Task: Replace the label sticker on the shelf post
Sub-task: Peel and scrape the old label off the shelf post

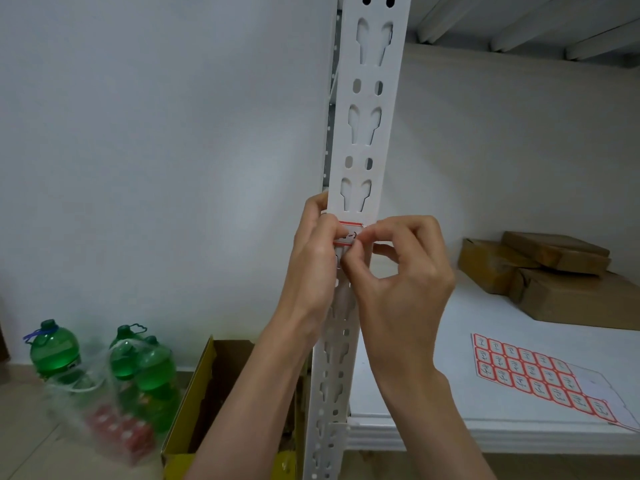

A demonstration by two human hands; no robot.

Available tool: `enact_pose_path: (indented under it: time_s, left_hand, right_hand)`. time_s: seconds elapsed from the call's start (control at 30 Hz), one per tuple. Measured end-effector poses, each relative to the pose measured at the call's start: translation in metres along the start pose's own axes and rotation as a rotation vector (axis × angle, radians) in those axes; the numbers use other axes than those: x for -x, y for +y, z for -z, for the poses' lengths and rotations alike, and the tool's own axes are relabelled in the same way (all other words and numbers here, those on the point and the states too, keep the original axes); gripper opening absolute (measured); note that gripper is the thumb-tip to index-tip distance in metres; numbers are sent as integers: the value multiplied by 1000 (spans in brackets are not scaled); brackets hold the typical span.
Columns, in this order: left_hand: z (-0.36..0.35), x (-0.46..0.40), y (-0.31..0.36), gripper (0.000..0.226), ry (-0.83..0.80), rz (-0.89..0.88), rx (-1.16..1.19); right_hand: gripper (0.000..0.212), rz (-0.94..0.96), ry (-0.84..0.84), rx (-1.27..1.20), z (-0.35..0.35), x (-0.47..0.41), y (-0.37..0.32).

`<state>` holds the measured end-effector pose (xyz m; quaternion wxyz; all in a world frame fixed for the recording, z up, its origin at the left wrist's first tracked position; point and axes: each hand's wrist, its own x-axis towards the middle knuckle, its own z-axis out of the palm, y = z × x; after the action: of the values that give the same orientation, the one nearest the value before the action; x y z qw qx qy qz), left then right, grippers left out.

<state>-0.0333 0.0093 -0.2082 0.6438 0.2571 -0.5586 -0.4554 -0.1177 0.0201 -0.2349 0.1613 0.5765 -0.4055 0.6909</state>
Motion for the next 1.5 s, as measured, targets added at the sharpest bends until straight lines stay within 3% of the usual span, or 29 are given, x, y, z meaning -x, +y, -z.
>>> enact_pose_path:
  time_s: [0.2, 0.33, 0.77, 0.87, 1.23, 1.5]
  left_hand:
    - [-5, 2, 0, 30, 43, -54, -183]
    - [-10, 3, 2, 32, 85, -118, -297]
    - [-8, 1, 10, 29, 44, -136, -527]
    - [-2, 0, 9, 17, -1, -108, -478]
    - [1, 2, 7, 14, -31, -66, -338]
    - [-1, 3, 9, 12, -28, -29, -305]
  right_hand:
    - [17, -246, 9, -287, 12, -9, 5]
    - [25, -297, 12, -330, 11, -9, 4]
    - [17, -233, -2, -251, 8, -9, 6]
    - [16, -214, -12, -255, 9, -7, 6]
    - [13, 50, 70, -40, 2, 2, 8]
    - [7, 61, 36, 21, 2, -4, 4]
